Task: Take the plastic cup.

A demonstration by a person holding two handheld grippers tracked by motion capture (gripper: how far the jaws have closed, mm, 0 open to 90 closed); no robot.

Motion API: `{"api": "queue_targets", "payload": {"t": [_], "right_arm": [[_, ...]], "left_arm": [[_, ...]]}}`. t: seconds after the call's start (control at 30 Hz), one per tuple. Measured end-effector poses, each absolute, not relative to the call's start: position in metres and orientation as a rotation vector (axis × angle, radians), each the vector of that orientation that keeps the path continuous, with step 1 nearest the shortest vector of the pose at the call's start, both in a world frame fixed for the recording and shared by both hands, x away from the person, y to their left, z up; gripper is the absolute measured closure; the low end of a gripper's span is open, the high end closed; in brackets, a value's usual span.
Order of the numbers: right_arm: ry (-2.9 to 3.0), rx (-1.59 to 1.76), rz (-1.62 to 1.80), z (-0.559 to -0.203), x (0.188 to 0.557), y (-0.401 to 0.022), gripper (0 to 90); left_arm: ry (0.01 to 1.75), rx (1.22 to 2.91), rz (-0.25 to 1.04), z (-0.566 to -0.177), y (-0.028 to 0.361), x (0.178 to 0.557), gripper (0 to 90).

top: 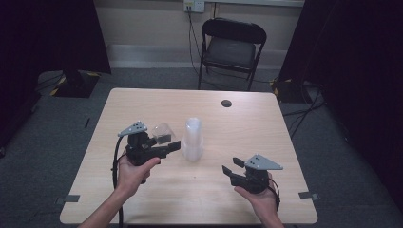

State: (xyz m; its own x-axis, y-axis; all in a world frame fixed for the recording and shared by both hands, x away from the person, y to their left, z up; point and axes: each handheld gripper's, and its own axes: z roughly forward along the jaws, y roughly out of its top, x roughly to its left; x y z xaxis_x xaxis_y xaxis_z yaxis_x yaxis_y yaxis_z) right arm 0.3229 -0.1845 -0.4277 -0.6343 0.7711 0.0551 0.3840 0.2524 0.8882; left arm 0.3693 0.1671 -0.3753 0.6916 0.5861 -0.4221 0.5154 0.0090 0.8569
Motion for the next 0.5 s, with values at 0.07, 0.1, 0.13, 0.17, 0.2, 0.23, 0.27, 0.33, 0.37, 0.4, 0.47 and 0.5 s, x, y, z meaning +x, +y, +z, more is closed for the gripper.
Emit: {"api": "queue_targets", "payload": {"t": [0.07,0.1,0.13,0.17,0.2,0.23,0.27,0.33,0.37,0.4,0.47,0.5], "right_arm": [[2.145,1.037,1.346,-0.426,0.323,-0.177,43.6],[2.149,1.036,1.351,-0.425,0.324,-0.175,42.8],[2.152,1.029,1.363,-0.424,0.324,-0.171,42.6],[2.152,1.019,1.373,-0.423,0.324,-0.169,42.6],[2.155,1.006,1.38,-0.423,0.324,-0.166,43.1],[2.164,0.992,1.382,-0.423,0.324,-0.163,43.4],[2.166,0.98,1.385,-0.423,0.324,-0.16,43.6],[2.179,0.957,1.39,-0.424,0.325,-0.154,44.7],[2.179,0.957,1.39,-0.424,0.325,-0.154,44.7],[2.19,0.941,1.39,-0.424,0.325,-0.149,44.7],[2.197,0.933,1.396,-0.423,0.326,-0.145,43.4],[2.201,0.924,1.403,-0.423,0.326,-0.143,43.6]], "left_arm": [[0.908,1.634,0.049,-0.377,0.166,0.369,40.0],[0.908,1.634,0.049,-0.377,0.166,0.369,39.7],[0.912,1.629,0.007,-0.379,0.165,0.369,39.5],[0.917,1.627,-0.013,-0.381,0.165,0.369,39.3],[0.927,1.622,-0.027,-0.383,0.164,0.37,39.1],[0.934,1.621,-0.042,-0.386,0.164,0.371,39.1],[0.941,1.621,-0.059,-0.388,0.163,0.372,39.2],[0.949,1.625,-0.084,-0.391,0.162,0.373,39.1],[0.949,1.625,-0.084,-0.391,0.162,0.373,39.2],[0.959,1.624,-0.106,-0.394,0.16,0.373,39.2],[0.97,1.624,-0.108,-0.394,0.16,0.373,39.2],[0.985,1.618,-0.124,-0.395,0.159,0.373,39.2]]}}
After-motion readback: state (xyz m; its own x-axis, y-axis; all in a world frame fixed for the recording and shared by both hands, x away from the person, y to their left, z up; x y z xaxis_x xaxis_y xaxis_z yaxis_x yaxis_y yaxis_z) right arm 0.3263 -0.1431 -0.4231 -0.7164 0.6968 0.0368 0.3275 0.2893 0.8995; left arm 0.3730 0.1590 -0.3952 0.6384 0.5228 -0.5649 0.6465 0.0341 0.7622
